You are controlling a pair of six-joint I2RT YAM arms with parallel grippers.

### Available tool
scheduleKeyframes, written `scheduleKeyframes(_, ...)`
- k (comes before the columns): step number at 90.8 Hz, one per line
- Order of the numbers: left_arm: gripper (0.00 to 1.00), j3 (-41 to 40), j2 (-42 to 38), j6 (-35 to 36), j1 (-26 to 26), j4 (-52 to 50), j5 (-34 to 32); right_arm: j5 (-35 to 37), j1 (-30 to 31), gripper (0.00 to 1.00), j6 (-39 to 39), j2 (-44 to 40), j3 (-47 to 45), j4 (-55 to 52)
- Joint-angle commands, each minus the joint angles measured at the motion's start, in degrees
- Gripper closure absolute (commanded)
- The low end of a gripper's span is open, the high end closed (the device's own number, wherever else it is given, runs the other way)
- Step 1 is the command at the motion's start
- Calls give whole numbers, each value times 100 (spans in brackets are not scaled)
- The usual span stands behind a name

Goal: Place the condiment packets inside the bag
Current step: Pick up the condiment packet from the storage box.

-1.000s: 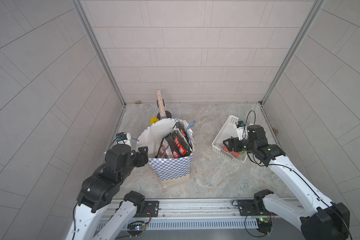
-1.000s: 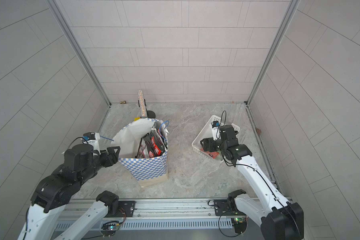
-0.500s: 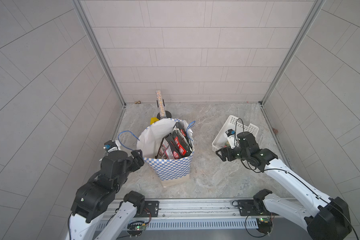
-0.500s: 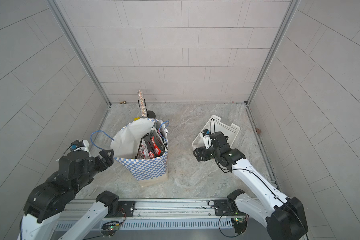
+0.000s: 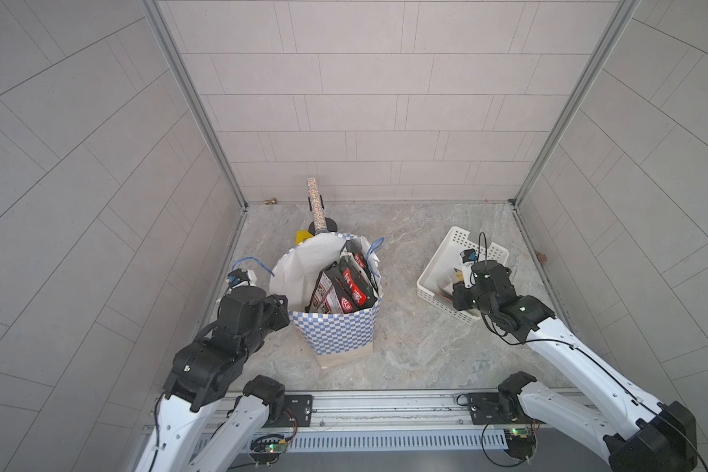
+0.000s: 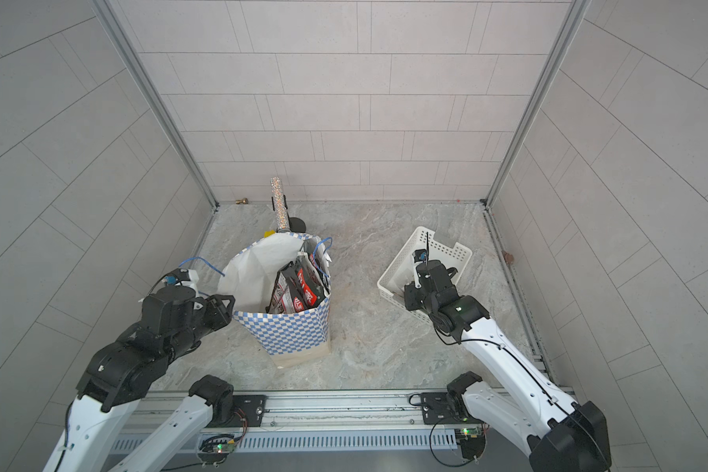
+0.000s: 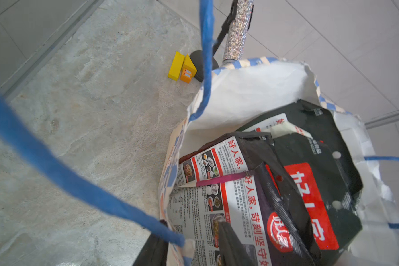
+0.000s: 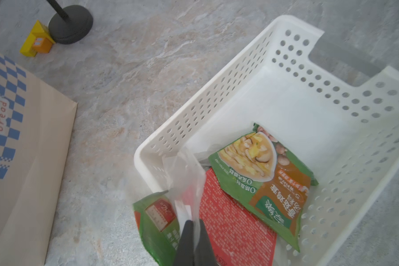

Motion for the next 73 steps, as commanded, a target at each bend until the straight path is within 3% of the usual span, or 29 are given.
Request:
scheduleKeyframes(1, 78, -72, 2, 362, -10, 319, 333, 562, -32, 100, -135, -151, 378, -100)
scheduleKeyframes(13, 100, -42, 19, 645, -10, 528, 581, 944, -52, 100, -500, -182, 1107, -397)
scheduleKeyframes(25, 100, -92, -10, 938, -10, 794, 916, 1033, -49, 100, -887, 38, 2215, -854)
scheduleKeyframes(43, 100, -137, -5, 1192, -10, 1047, 1266, 2, 199, 100, -1083, 674, 4604, -1911)
scheduleKeyframes(58, 100, -175, 16, 1433, -10, 1210, 1604, -257, 1283, 100, -1220, 1340, 6619, -2147)
scheduleKeyframes(73, 100, -244, -14, 1547, -10, 1328, 1801, -976, 2282, 100, -1150, 2385, 8516, -2173)
